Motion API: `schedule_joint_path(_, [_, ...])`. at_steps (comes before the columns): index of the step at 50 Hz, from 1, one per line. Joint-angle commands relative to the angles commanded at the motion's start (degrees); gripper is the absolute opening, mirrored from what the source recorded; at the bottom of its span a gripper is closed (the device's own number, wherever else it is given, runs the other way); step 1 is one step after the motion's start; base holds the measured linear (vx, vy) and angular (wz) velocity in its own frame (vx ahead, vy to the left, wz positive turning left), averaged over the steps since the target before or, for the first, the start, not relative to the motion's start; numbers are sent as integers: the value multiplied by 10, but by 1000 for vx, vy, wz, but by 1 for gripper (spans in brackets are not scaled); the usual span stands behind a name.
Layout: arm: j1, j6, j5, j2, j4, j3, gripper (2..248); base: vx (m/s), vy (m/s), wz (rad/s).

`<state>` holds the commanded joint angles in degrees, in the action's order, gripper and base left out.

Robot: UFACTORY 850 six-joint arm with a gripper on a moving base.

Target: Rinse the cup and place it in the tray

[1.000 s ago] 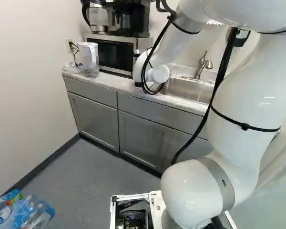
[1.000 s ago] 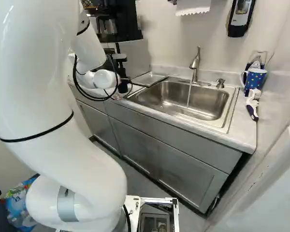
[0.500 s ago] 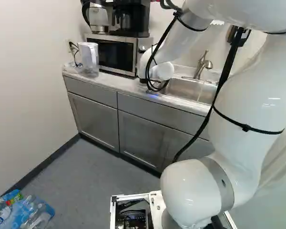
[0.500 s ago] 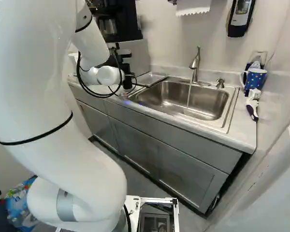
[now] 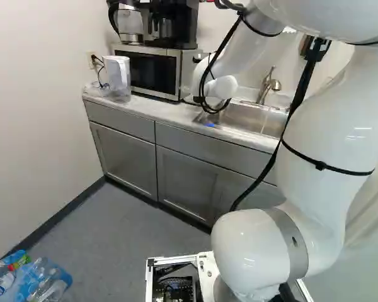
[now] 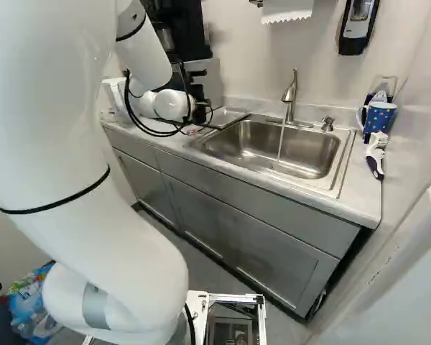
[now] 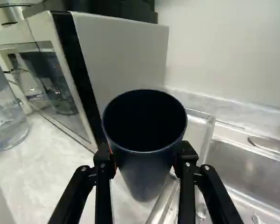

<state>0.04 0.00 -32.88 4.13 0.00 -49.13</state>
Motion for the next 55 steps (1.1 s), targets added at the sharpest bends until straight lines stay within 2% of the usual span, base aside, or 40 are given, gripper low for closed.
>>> schedule_joint_path(31, [-51,0,0,-20,0,-17,126,0,0,0])
schedule_joint_path(55, [-92,0,0,-31,0,-7,126,0,0,0])
